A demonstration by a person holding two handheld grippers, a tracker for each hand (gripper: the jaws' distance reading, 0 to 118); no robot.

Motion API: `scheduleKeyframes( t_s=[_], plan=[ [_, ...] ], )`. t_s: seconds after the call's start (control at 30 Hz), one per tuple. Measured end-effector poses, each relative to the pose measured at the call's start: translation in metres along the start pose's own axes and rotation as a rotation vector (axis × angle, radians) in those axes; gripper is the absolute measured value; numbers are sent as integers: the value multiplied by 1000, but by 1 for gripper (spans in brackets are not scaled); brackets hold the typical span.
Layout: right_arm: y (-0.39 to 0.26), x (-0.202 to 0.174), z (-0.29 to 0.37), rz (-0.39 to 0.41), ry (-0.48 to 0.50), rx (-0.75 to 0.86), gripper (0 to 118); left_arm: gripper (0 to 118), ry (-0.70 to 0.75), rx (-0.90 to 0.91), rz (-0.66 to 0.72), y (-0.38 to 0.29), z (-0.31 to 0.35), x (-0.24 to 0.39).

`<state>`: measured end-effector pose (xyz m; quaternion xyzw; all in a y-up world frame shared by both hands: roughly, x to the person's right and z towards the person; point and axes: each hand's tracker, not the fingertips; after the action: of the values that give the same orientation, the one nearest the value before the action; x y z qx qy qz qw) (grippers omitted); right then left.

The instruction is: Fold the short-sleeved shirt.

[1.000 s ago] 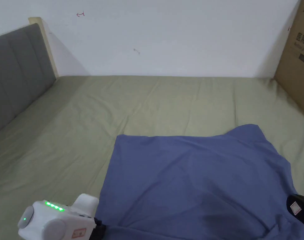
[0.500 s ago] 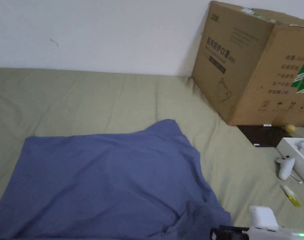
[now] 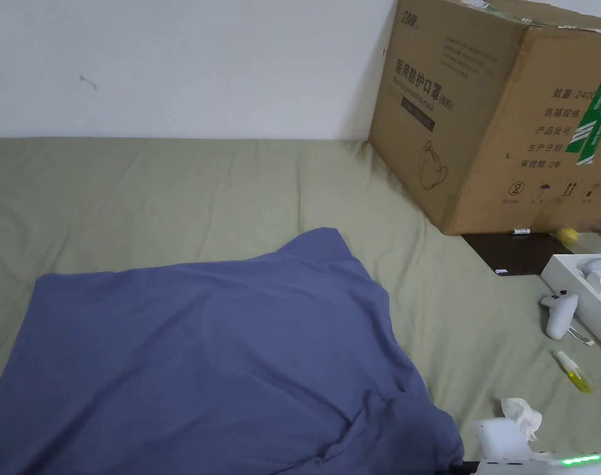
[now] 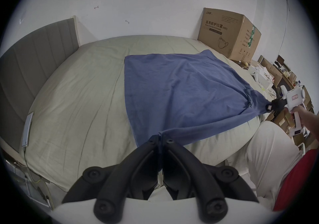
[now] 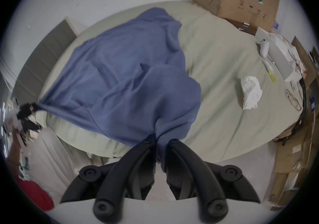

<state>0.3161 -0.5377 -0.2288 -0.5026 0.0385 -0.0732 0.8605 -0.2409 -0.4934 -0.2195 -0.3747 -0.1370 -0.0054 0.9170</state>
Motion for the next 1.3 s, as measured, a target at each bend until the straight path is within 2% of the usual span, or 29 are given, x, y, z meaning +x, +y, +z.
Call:
scheduleKeyframes(
  t_s=[0.13,0.2,0.3,0.43,0.5,0.57,0.67,0.77,0.8,0.83,0.87,0.9,0.93,0.97,1.0,1.13,1.23,1.27,1.3],
  plan=[
    [13,10,29,-137,78,115,10,3,13,63,-6,11,9,-2],
    [26,14,41,-169,119,167,10,3,-34,74,47,26,11,-5],
    [57,15,47,-199,174,197,10,3,-32,82,47,50,-3,-31],
    [119,13,26,-198,141,184,10,3,-30,80,23,103,-46,-52],
    [148,14,5,-182,107,174,10,3,33,49,8,121,-79,-61],
    [182,12,-29,-188,73,111,10,3,23,1,24,137,-113,-72],
    [216,12,-79,-213,26,26,10,3,63,-58,22,144,-158,-81],
    [228,12,-114,-200,-64,17,10,3,73,-72,17,143,-183,-80],
    [231,8,-125,-199,-54,23,13,5,78,-80,23,142,-190,-80],
    [233,10,-132,-202,-54,31,30,23,81,-85,42,139,-196,-81],
    [232,12,-136,-208,-59,45,55,55,78,-83,63,136,-200,-82],
    [231,13,-139,-212,-77,61,85,95,90,-87,84,135,-204,-86],
    [230,11,-142,-214,-93,77,114,118,84,-101,107,133,-207,-88],
    [226,12,-137,-211,-92,99,118,111,83,-102,110,129,-207,-89],
    [223,14,-132,-202,-79,141,118,110,49,-37,122,129,-208,-88],
    [201,5,-92,-125,-108,249,118,110,61,-14,124,127,-175,-77],
    [170,-19,-43,-60,-49,333,117,107,55,107,120,122,-128,-57],
    [154,-29,-21,-42,-8,403,115,96,55,157,124,115,-105,-48],
    [140,-38,-2,-29,25,469,108,74,61,208,127,108,-86,-41]
  ],
)
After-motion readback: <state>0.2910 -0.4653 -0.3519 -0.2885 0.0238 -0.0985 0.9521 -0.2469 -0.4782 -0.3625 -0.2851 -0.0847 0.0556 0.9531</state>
